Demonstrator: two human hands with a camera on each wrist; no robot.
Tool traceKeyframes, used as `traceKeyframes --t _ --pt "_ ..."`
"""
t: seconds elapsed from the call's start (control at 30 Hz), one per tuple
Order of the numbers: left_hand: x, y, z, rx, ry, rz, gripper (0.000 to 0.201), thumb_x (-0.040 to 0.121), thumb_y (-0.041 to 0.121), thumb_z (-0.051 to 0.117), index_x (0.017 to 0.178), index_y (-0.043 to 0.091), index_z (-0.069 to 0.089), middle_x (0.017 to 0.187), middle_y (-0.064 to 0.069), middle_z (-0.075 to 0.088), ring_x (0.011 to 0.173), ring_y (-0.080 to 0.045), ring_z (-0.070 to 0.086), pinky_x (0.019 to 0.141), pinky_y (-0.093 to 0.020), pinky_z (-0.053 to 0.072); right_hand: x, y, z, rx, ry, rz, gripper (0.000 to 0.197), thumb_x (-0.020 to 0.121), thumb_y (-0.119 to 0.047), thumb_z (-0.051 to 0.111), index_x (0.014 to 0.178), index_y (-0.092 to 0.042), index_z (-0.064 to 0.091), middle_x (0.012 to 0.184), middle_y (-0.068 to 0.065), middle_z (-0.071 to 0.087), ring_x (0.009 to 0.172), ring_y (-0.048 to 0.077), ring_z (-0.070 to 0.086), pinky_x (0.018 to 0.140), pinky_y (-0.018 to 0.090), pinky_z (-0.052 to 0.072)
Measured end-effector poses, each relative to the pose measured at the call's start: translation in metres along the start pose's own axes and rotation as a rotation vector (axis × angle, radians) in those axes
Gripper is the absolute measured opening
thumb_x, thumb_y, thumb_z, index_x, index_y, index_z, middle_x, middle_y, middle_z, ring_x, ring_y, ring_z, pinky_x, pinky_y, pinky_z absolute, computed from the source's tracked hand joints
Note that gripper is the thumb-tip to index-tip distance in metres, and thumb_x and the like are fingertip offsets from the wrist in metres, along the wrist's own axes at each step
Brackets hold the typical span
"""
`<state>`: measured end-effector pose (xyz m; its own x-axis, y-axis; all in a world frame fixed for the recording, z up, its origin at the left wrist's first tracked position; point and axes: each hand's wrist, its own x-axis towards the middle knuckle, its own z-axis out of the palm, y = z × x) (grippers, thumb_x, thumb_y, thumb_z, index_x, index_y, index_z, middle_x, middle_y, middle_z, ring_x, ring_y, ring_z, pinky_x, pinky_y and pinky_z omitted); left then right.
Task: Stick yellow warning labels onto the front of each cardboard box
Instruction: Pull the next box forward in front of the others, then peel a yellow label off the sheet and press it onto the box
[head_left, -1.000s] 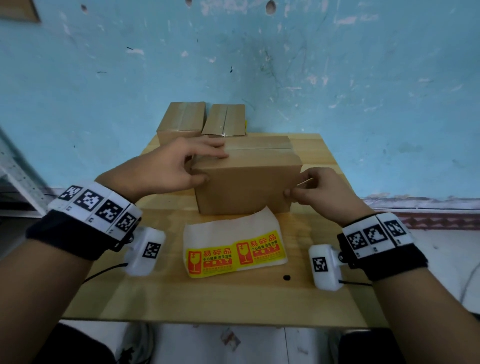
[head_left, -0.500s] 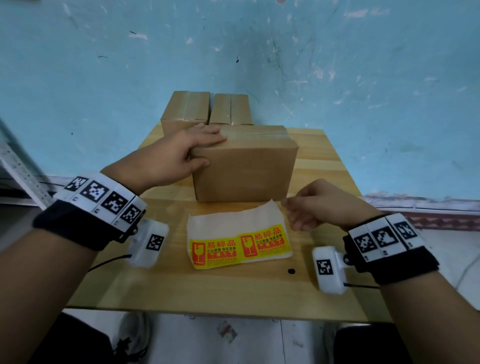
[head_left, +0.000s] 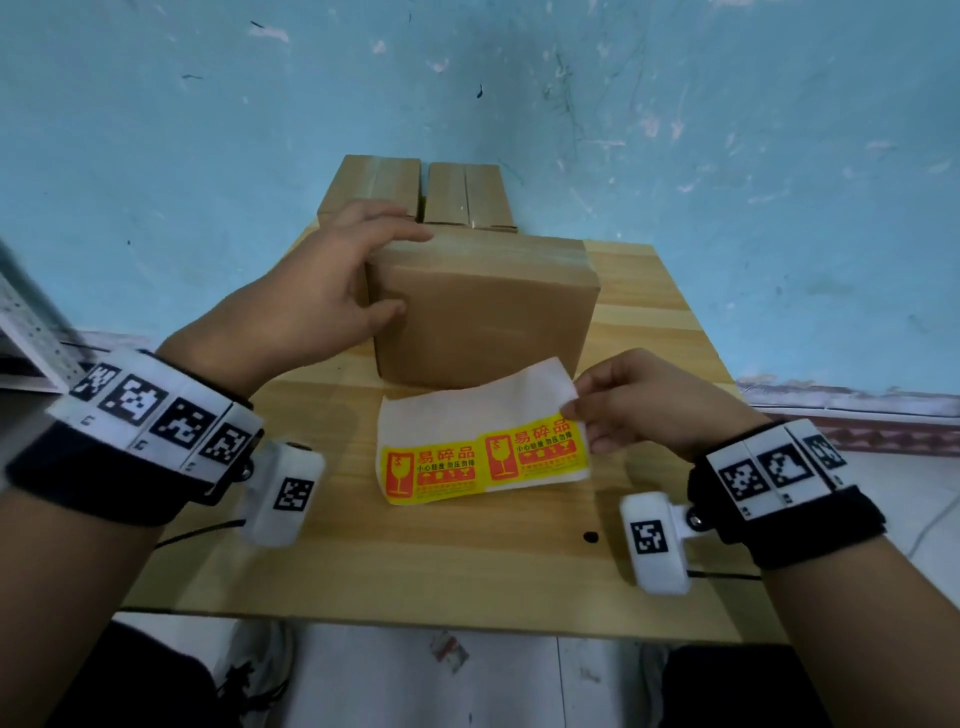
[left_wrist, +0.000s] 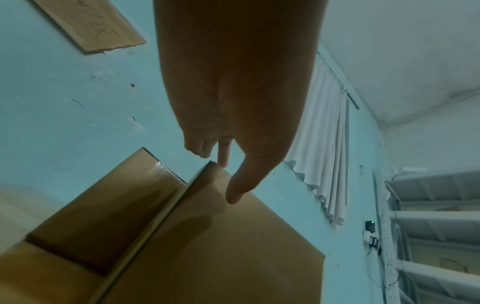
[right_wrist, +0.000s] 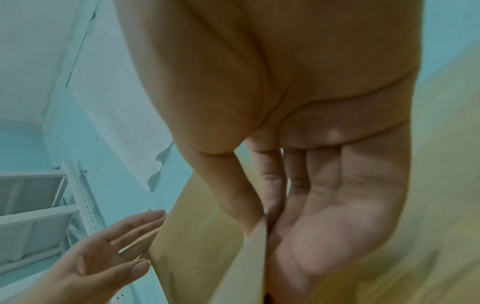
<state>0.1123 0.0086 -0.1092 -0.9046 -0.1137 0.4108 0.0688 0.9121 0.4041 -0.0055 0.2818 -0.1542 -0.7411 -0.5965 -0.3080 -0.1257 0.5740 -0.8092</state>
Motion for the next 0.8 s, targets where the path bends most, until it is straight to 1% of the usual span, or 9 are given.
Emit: traceKeyframes --t 0.13,0.23,0.3,0.37,0.43,0.53,0.6,0.67,0.8 --pt "-0.016 0.009 0.005 -0.076 0.045 0.018 0.048 0.082 0.010 0.075 0.124 0.029 0.059 0.145 0.004 0.036 0.140 -0.009 0.032 0.114 -0.024 0.028 0.000 -0.005 0.003 0.153 -0.032 -0.010 0.014 0.094 -0.007 0.061 0.097 0.006 0.067 0.087 0.022 0.073 0.068 0.019 0.071 0.062 0.027 0.059" --pt "-0.023 0.010 0.010 -0.098 0.038 0.078 0.038 0.079 0.007 0.077 0.110 0.026 0.065 0.136 0.000 0.042 0.138 -0.013 0.035 0.110 -0.025 0.033 -0.001 -0.008 0.004 0.306 -0.080 -0.027 0.018 0.086 -0.008 0.062 0.101 0.001 0.059 0.091 0.025 0.065 0.081 0.030 0.067 0.086 0.046 0.058" --pt "-0.027 0.013 0.013 -0.092 0.023 0.109 0.029 0.079 0.007 0.077 0.099 0.026 0.069 0.122 0.002 0.050 0.125 -0.015 0.043 0.101 -0.018 0.035 -0.003 -0.008 0.003 0.383 -0.083 -0.050 0.020 0.087 0.004 0.060 0.106 0.007 0.058 0.100 0.031 0.067 0.090 0.036 0.067 0.094 0.055 0.052" --pt "-0.031 0.019 0.015 -0.064 0.025 0.115 0.023 0.079 0.008 0.076 0.093 0.026 0.071 0.108 0.006 0.052 0.108 -0.012 0.045 0.091 -0.007 0.031 -0.002 -0.006 0.002 0.448 -0.075 -0.073 0.035 0.087 0.015 0.057 0.121 0.014 0.051 0.107 0.032 0.069 0.091 0.037 0.071 0.089 0.053 0.057" --pt "-0.034 0.028 0.016 -0.062 0.039 0.134 0.020 0.080 0.006 0.075 0.090 0.023 0.072 0.099 0.007 0.051 0.098 -0.011 0.045 0.086 -0.005 0.032 -0.004 -0.008 0.003 0.521 -0.069 -0.108 0.048 0.082 0.020 0.059 0.128 0.011 0.048 0.103 0.025 0.073 0.085 0.032 0.074 0.080 0.045 0.062" --pt "-0.037 0.040 0.021 -0.076 -0.053 0.222 0.026 0.077 0.001 0.075 0.083 0.026 0.070 0.090 0.008 0.057 0.088 -0.014 0.054 0.077 -0.021 0.044 -0.009 -0.011 0.004 0.627 -0.133 -0.184 0.056 0.071 0.015 0.064 0.125 -0.002 0.059 0.111 0.017 0.075 0.097 0.029 0.074 0.084 0.041 0.061" --pt "-0.040 0.045 0.026 -0.084 -0.097 0.233 0.027 0.078 0.003 0.076 0.086 0.029 0.070 0.090 0.008 0.058 0.084 -0.012 0.056 0.072 -0.025 0.045 -0.013 -0.013 0.005 0.668 -0.191 -0.224 0.056 0.071 0.011 0.064 0.124 -0.008 0.063 0.118 0.017 0.072 0.107 0.032 0.071 0.090 0.043 0.059" --pt "-0.044 0.049 0.032 -0.110 -0.100 0.185 0.023 0.081 0.010 0.075 0.096 0.026 0.068 0.096 0.009 0.055 0.085 -0.007 0.055 0.073 -0.014 0.042 -0.015 -0.014 0.004 0.690 -0.243 -0.238 0.057 0.075 0.010 0.062 0.128 -0.010 0.061 0.124 0.018 0.070 0.113 0.035 0.068 0.093 0.045 0.057" --pt "-0.049 0.055 0.043 -0.181 -0.060 0.096 0.031 0.084 0.026 0.074 0.111 0.023 0.061 0.108 0.010 0.049 0.096 -0.005 0.055 0.082 -0.014 0.046 -0.018 -0.014 0.006 0.836 -0.363 -0.277 0.058 0.086 0.011 0.047 0.140 -0.009 0.051 0.135 0.020 0.062 0.123 0.038 0.061 0.099 0.049 0.052"
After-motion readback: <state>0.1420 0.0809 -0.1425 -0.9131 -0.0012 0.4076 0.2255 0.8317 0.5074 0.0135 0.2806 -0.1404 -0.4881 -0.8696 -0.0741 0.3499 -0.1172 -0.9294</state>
